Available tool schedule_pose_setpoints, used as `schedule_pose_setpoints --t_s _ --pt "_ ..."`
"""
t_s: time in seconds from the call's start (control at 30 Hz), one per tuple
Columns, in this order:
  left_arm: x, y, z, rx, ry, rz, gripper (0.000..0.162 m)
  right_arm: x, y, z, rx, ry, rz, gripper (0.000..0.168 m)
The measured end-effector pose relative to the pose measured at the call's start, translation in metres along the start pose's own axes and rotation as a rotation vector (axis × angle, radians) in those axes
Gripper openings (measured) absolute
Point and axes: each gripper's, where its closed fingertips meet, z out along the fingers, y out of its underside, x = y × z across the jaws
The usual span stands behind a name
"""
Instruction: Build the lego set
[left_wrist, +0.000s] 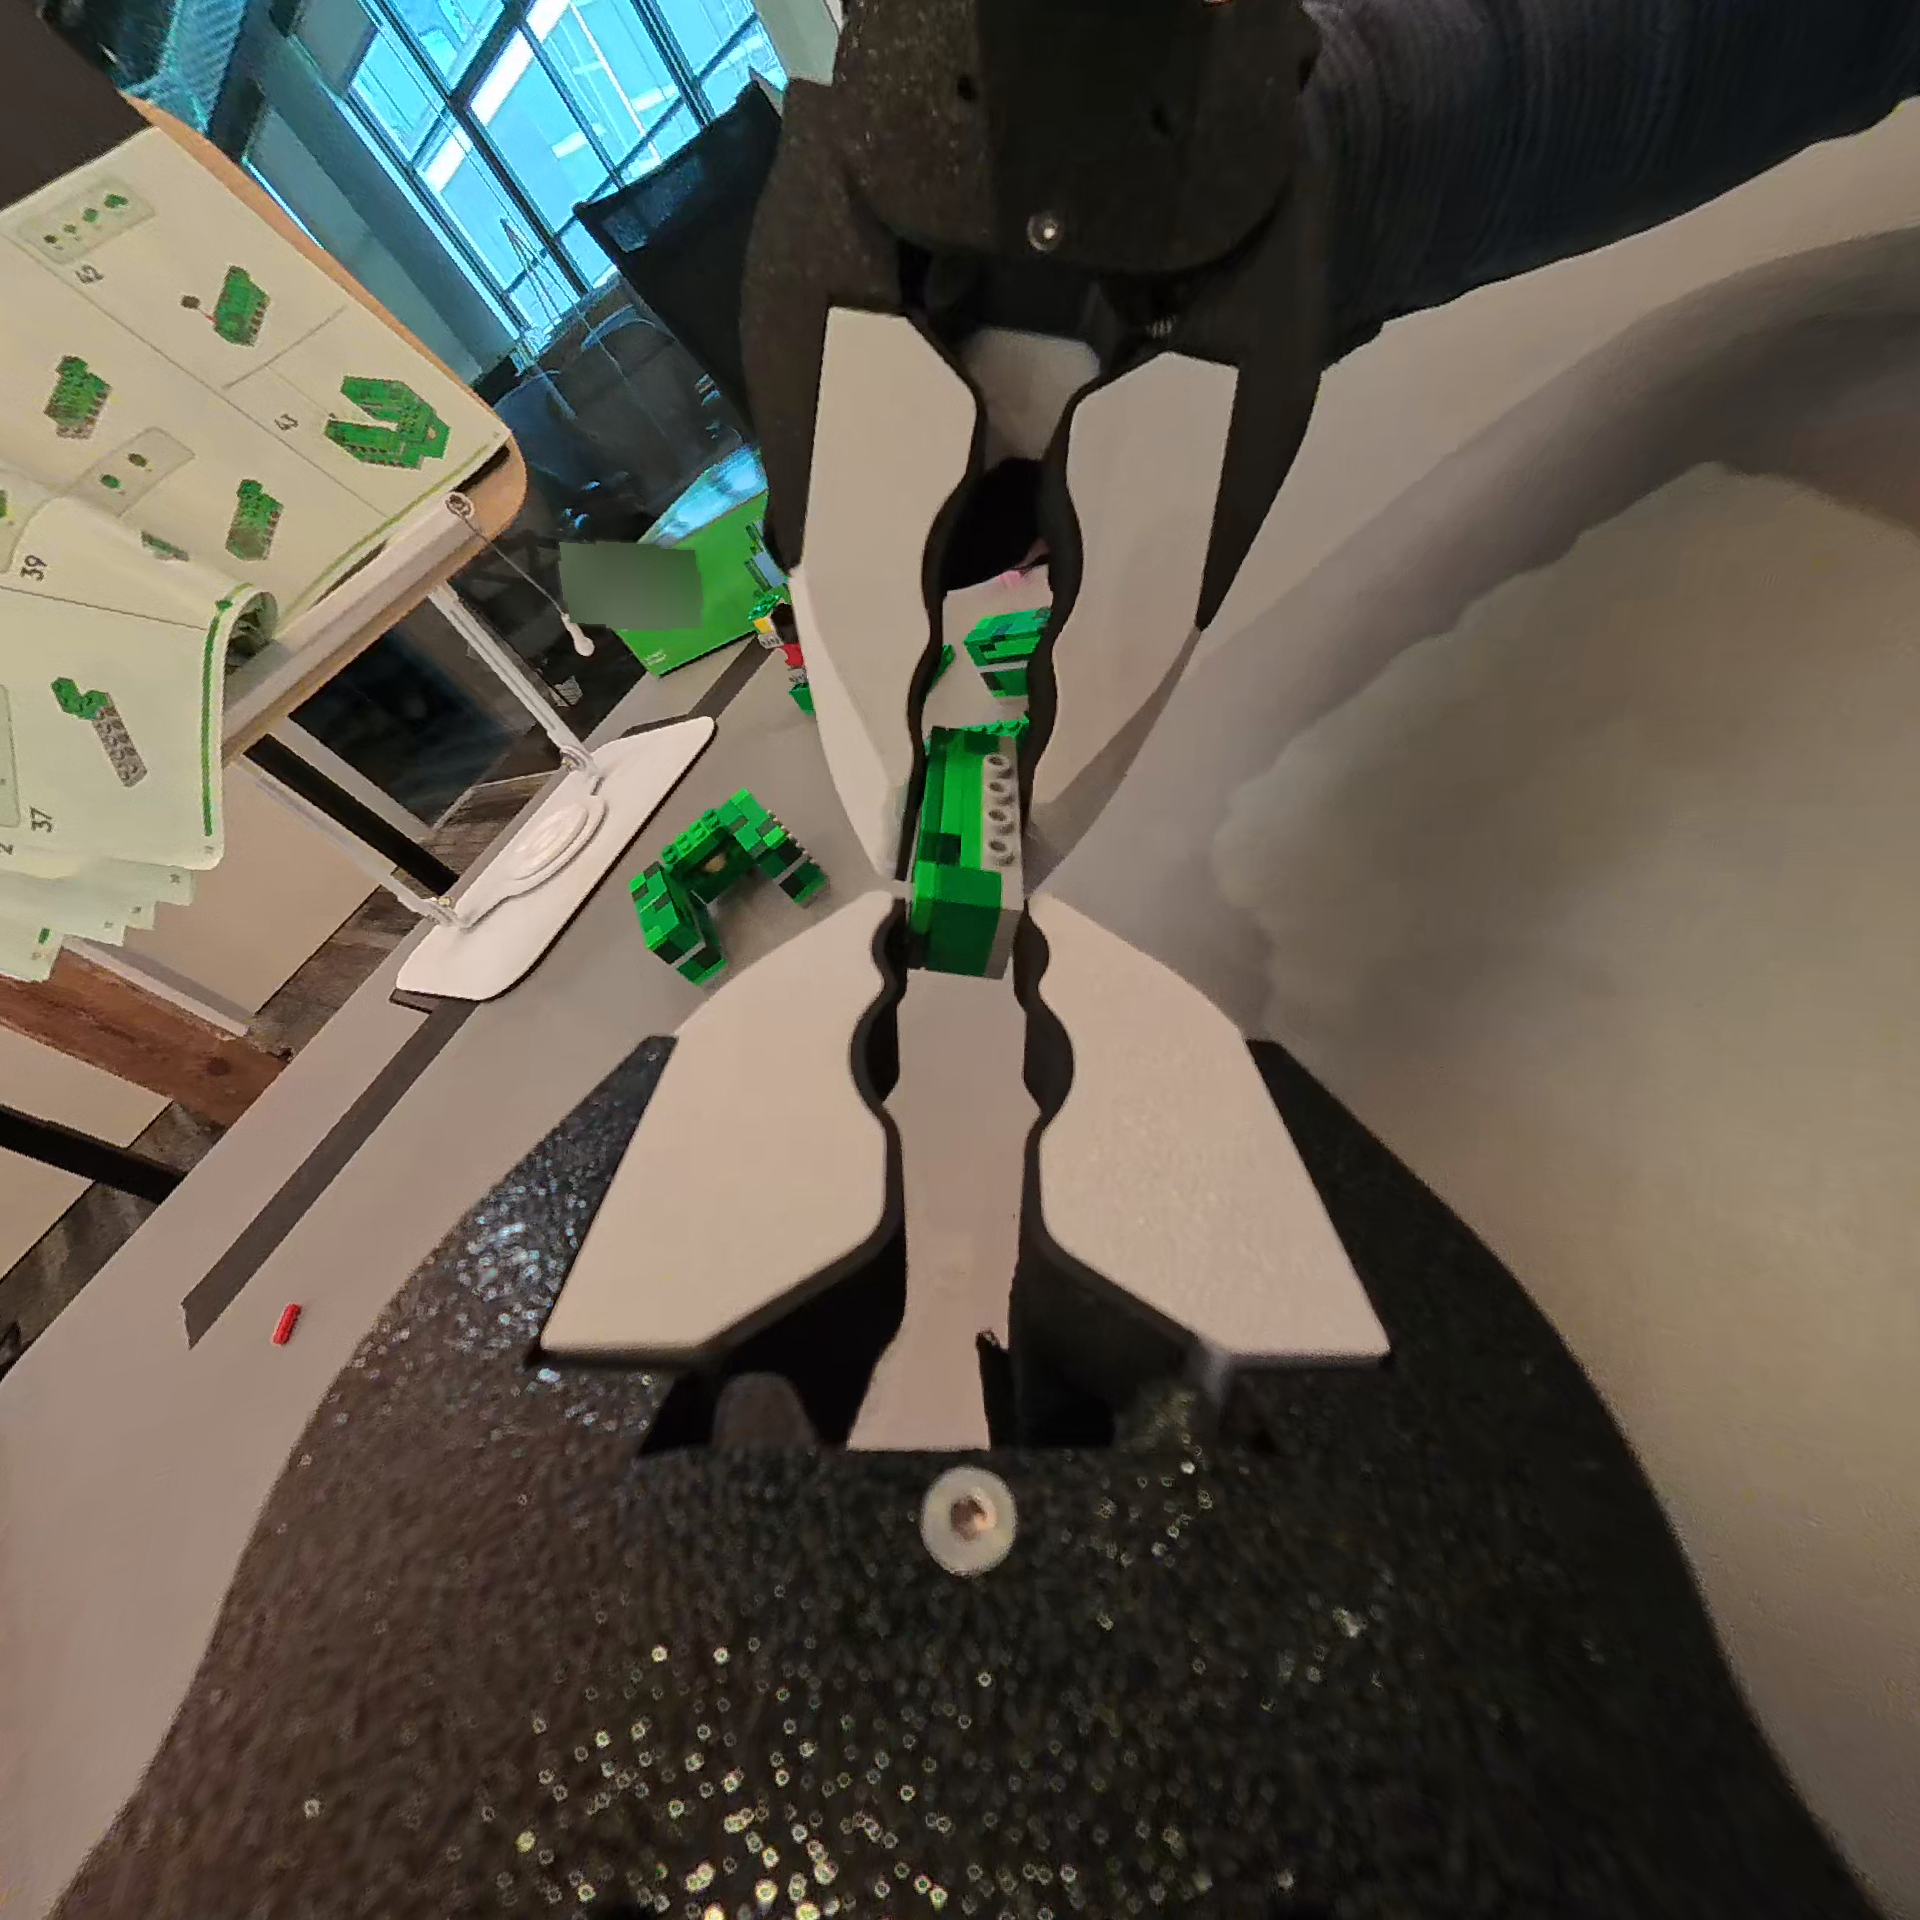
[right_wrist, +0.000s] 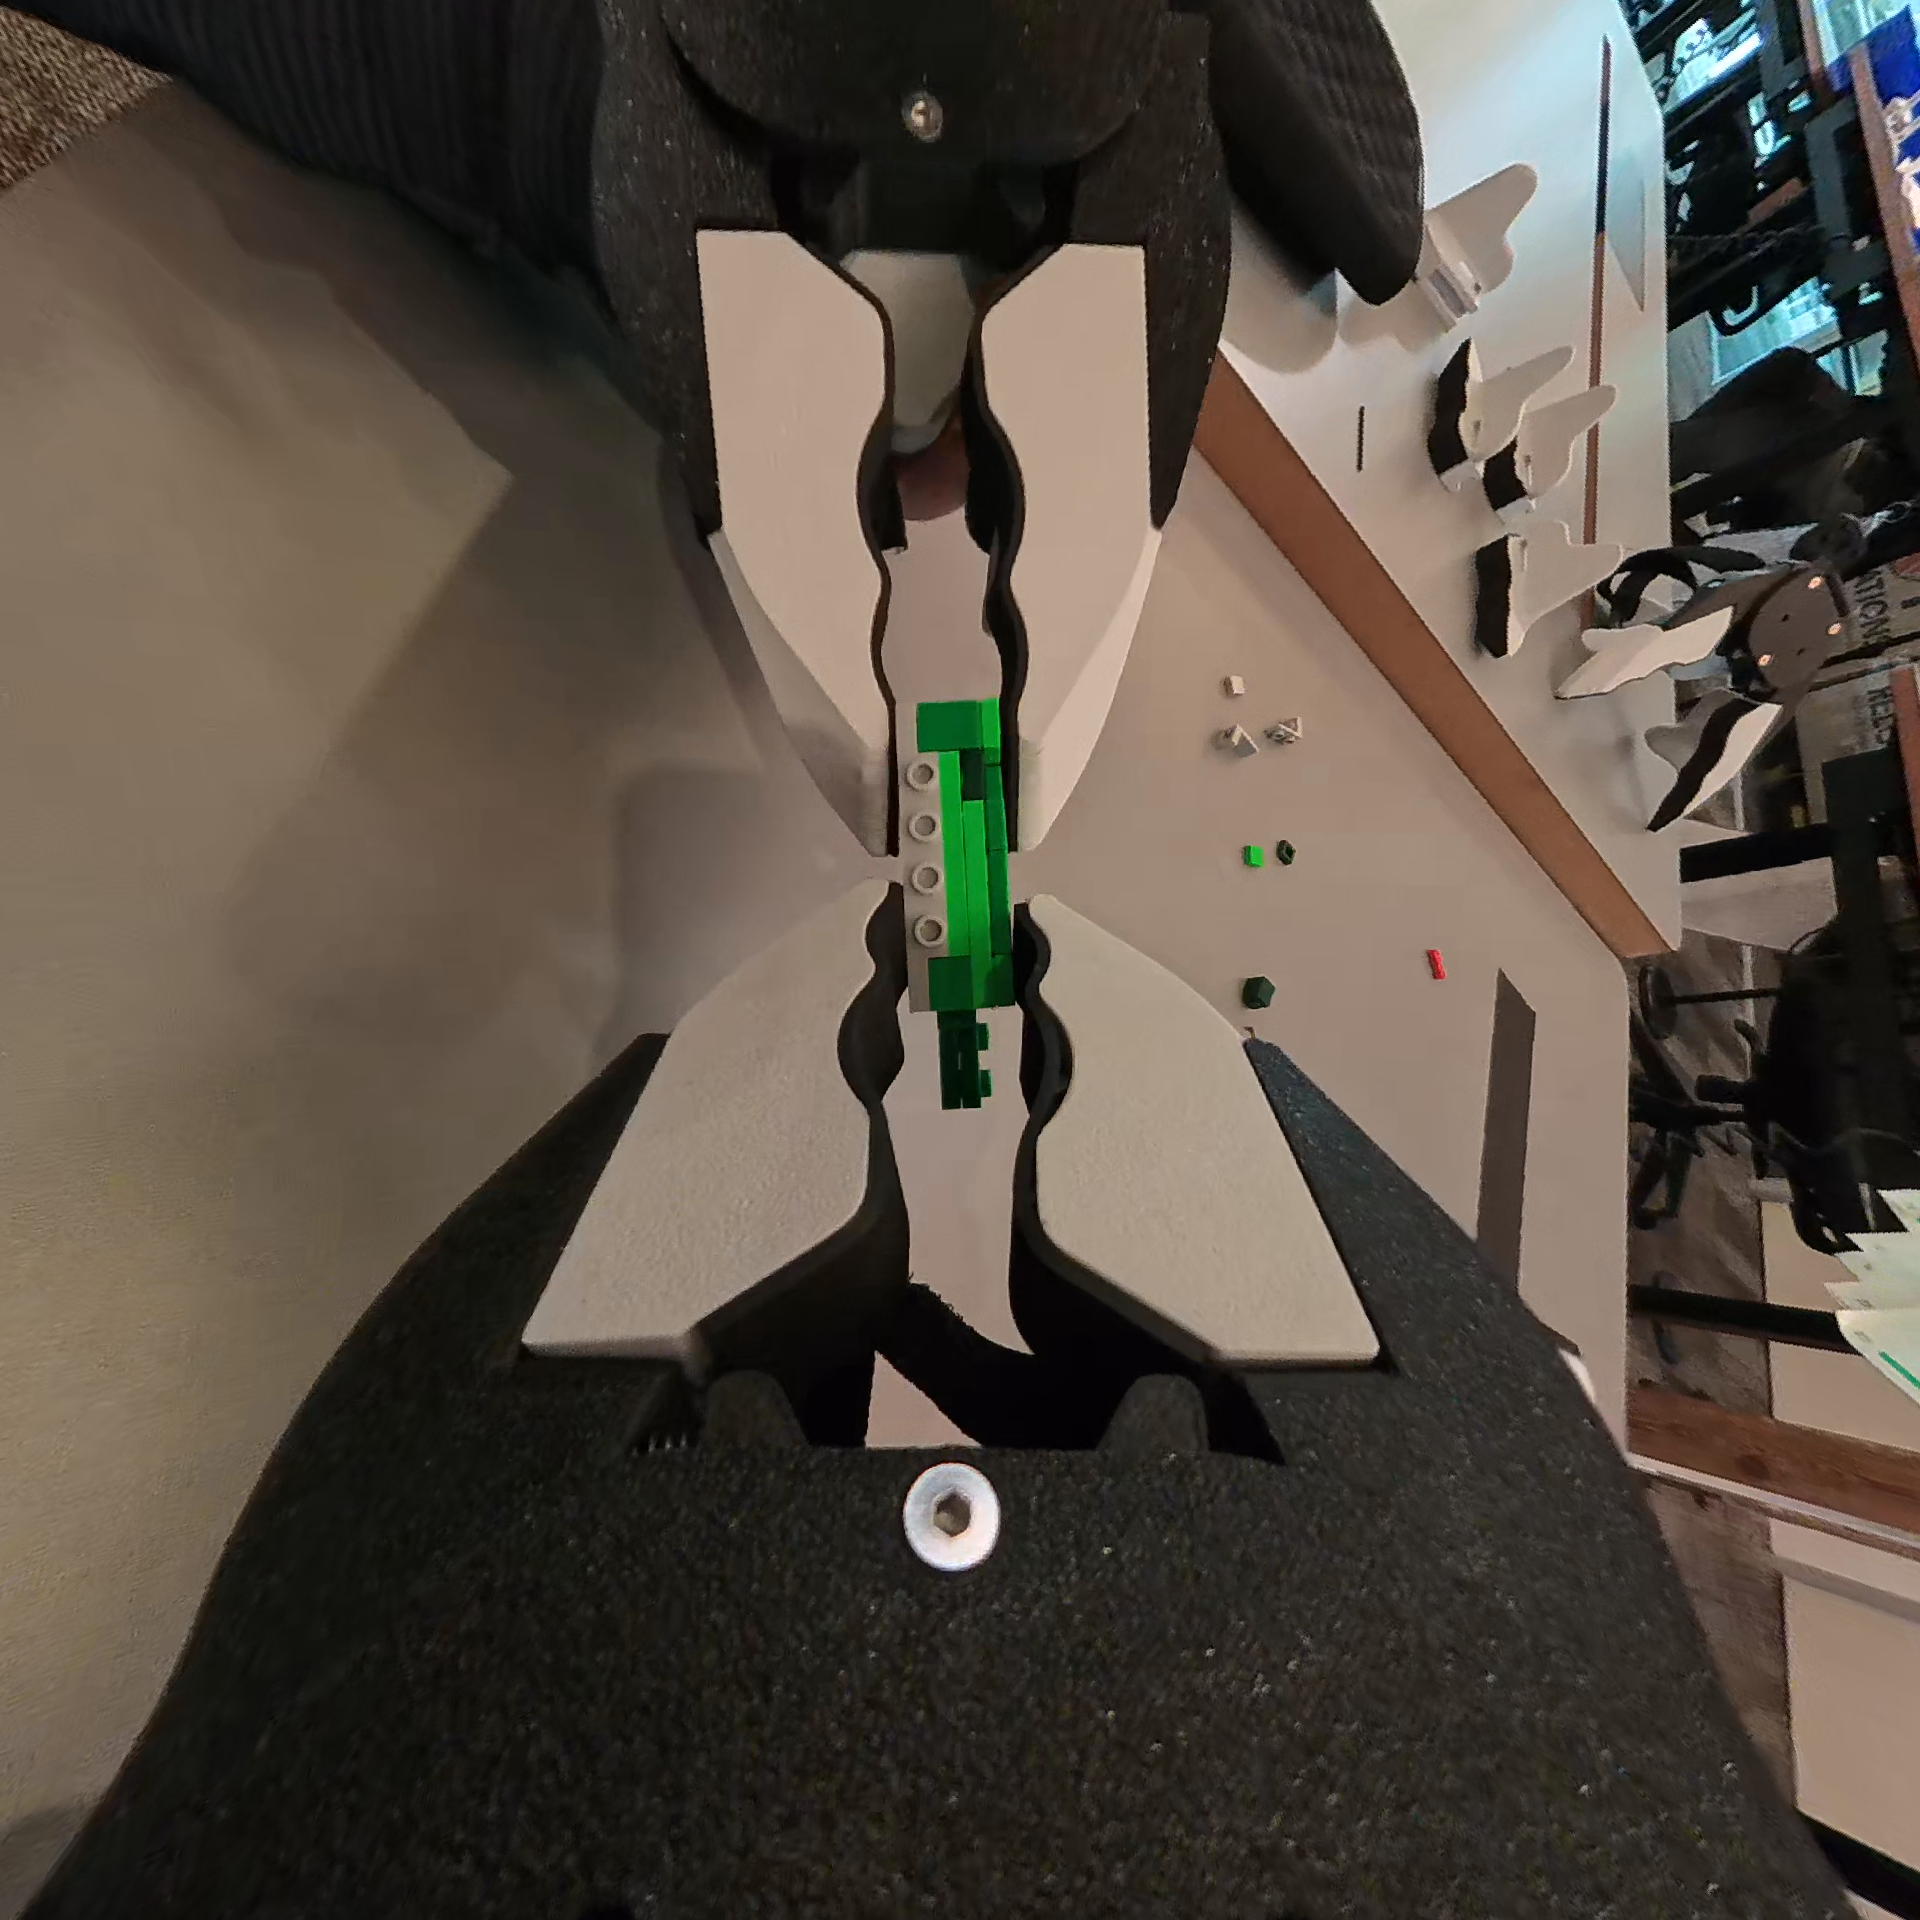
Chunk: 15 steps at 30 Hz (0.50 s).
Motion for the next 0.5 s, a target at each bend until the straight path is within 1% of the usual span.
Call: schedule_pose_setpoints --t_s 0.07,0.2,0.33,0.43,0.5 --pt "0.000 0.000 0.001 -0.008 -0.001 -0.012 0.018 0.001 0.000 0.000 0.003 0.005 0.017 0.018" --pt "-0.007 0.000 0.001 -0.022 -0.026 -0.075 0.017 0.013 -0.003 -0.005 0.026 0.119 -0.003 0.024" --pt "-0.006 0.008 0.005 -0.090 -0.020 -0.087 0.017 0.005 -0.021 -0.009 0.098 0.088 -0.009 0.025" --pt "-0.002 0.010 0.008 -0.111 -0.004 -0.080 0.017 0.001 -0.024 -0.006 0.076 0.043 -0.021 0.025" --pt "-0.002 0.010 0.008 -0.115 -0.007 -0.077 0.017 -0.002 -0.022 -0.003 0.043 0.009 -0.027 0.022"
